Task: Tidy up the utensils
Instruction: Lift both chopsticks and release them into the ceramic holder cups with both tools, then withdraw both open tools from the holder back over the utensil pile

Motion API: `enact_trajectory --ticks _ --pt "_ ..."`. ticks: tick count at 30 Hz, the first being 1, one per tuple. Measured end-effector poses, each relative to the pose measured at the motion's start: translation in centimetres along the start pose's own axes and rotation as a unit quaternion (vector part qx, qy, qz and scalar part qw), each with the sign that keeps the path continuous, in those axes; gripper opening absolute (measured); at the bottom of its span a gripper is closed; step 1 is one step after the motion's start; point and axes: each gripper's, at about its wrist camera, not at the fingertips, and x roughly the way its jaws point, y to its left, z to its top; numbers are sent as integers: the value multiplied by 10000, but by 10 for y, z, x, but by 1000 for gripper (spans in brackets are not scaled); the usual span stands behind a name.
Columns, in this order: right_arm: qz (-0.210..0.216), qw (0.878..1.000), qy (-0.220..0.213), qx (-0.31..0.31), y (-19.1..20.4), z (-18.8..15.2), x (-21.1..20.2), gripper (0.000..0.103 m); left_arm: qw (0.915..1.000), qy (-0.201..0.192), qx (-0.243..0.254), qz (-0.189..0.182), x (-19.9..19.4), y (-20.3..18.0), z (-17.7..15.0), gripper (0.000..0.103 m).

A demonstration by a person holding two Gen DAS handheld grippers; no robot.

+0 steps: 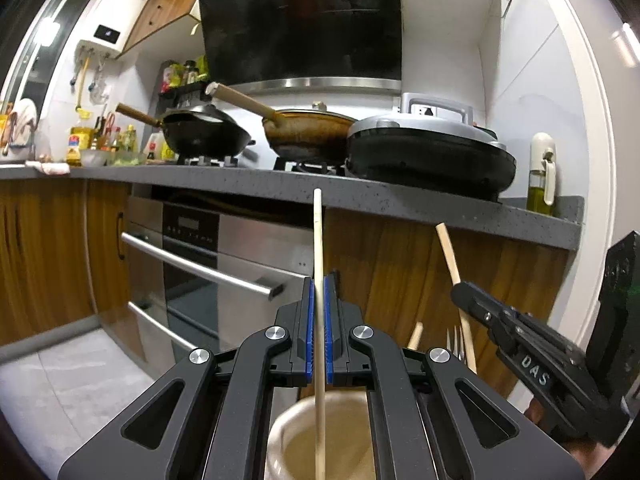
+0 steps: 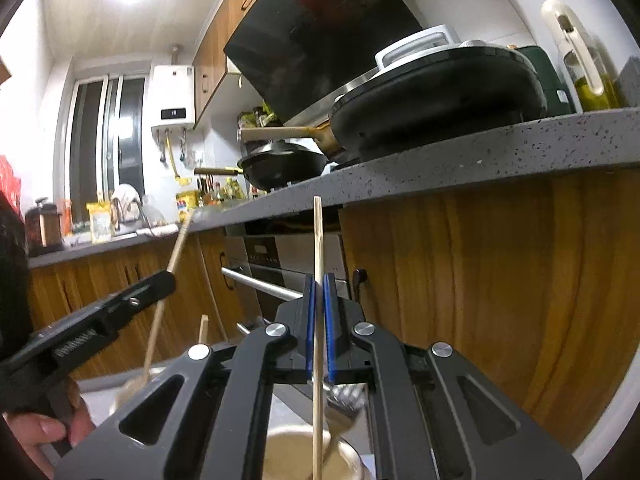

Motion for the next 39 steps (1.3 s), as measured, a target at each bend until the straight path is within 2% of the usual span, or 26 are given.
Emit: enact_trajectory --ticks 7,14,18,23,28,34,37,39 --pt "-109 9992 367 -122 -3 -8 -27 4 9997 227 -79 -12 -32 9 -18 5" --pt "-57 9982 534 -280 2 -21 -52 5 9991 384 163 45 -56 1 -38 5" --pt "-17 9976 648 -226 2 -30 -56 5 9985 470 269 11 -61 -5 -46 5" --pt "137 9986 500 76 -9 -28 -63 5 9985 503 213 -26 -64 -3 -49 5" --pt "194 9975 670 90 -11 -32 -59 5 9982 561 206 -38 -65 -2 -53 5" --pt "173 9977 652 -26 -7 -33 -57 5 9982 574 158 -54 -64 -1 -51 5" --pt "163 9968 780 115 -12 -36 -53 5 9983 565 150 -56 -64 -1 -51 16" --pt "155 9964 820 161 -13 -36 -51 5 9982 567 165 -47 -64 -2 -51 19"
